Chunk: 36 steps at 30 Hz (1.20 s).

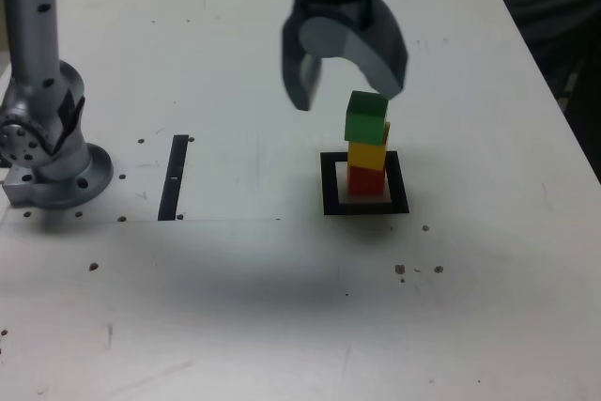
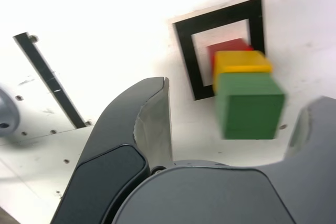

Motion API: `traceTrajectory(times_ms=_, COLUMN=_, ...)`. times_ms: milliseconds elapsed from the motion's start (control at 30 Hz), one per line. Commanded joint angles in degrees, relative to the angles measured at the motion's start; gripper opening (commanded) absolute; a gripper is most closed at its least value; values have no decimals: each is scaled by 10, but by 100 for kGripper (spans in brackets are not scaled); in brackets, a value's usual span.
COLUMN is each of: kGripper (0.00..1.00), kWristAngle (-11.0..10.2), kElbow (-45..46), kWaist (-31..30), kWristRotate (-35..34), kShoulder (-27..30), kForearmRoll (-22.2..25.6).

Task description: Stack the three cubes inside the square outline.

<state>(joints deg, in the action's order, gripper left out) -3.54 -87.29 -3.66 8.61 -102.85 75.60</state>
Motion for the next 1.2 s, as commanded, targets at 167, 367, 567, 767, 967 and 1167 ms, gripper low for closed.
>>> traceTrajectory(times_ms=167, kGripper=99, kWristAngle=-6, kElbow=106, kWaist=0, kWristRotate=-27, kShoulder=78, kForearmRoll=-23)
traceTrajectory(times_ms=367, kGripper=99, kWristAngle=-12, kElbow=200, kWaist=0, kWristRotate=-45, kShoulder=131, kForearmRoll=-56)
traceTrajectory(times_ms=567, kGripper=100, kWristAngle=-6, kElbow=264, kWaist=0, kWristRotate=-61, kShoulder=169, kForearmRoll=-67)
traceTrajectory(times_ms=767, kGripper=100, kWristAngle=10, kElbow=326, kWaist=0, kWristRotate=-72, kShoulder=190, kForearmRoll=-93)
traceTrajectory(times_ms=967, kGripper=100, kWristAngle=24, kElbow=385, kWaist=0, kWristRotate=-81, kShoulder=202, kForearmRoll=-121)
traceTrajectory(times_ms=1167, kGripper=100, kWristAngle=29, kElbow=419, kWaist=0, kWristRotate=-90, kShoulder=214, kForearmRoll=-134)
